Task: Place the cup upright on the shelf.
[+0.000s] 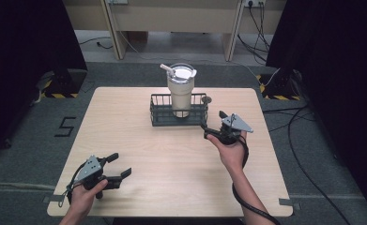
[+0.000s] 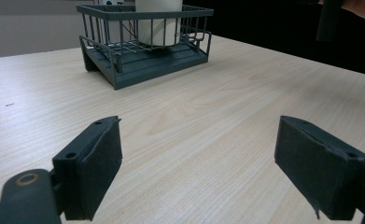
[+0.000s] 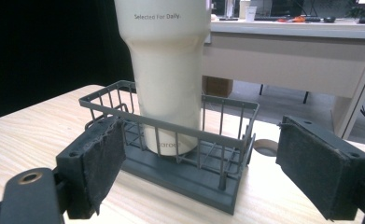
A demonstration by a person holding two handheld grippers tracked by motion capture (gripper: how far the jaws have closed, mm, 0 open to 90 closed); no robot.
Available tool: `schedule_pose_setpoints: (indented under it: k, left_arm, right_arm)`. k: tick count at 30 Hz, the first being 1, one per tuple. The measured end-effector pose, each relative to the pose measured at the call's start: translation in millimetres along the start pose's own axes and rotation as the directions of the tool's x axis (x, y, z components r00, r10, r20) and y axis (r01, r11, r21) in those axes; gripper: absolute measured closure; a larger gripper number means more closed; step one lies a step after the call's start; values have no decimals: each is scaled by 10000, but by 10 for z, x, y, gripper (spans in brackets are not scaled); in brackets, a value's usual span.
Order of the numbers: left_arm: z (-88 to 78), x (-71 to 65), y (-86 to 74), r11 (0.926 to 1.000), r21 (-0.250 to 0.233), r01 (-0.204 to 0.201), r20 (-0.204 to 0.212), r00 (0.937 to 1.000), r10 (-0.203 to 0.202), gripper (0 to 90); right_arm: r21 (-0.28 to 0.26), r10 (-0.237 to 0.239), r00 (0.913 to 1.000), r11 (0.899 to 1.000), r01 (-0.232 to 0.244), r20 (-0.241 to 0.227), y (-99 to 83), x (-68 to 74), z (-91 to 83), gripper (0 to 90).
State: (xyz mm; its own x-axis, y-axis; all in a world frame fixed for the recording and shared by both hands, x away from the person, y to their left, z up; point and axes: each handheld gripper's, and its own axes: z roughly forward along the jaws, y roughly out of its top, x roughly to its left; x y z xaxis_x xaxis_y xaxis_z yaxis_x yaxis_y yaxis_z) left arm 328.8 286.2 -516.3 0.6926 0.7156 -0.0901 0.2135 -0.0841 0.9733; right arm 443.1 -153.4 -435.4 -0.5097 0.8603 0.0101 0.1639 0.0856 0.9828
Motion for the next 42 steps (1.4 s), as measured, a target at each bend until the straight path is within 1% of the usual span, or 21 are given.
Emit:
schedule_pose_setpoints:
  k: [5, 6, 10, 19, 42]
  left_arm:
    - [0, -1, -1, 10000, 14, -2, -8, 10000, 2, 145]
    - [0, -2, -1, 10000, 10, -1, -10, 10000, 1, 145]
    - [0, -2, -2, 10000, 21, -5, -13, 10000, 5, 144]
    - [2, -9, -3, 10000, 50, -22, -32, 10000, 23, 145]
    - [4, -19, -5, 10000, 53, -28, -73, 10000, 29, 144]
  right_arm:
    - [-18, -29, 10000, 10000, 29, 92, -31, -34, -81, 163]
    - [18, 25, 9999, 10000, -25, 113, -39, -36, -101, 164]
    - [108, -57, 9998, 9999, 55, 197, -69, -66, -168, 165]
    - [164, 30, 9993, 9999, -36, 382, -145, -146, -326, 166]
    - [259, 120, 9960, 9996, -144, 885, -351, -272, -688, 176]
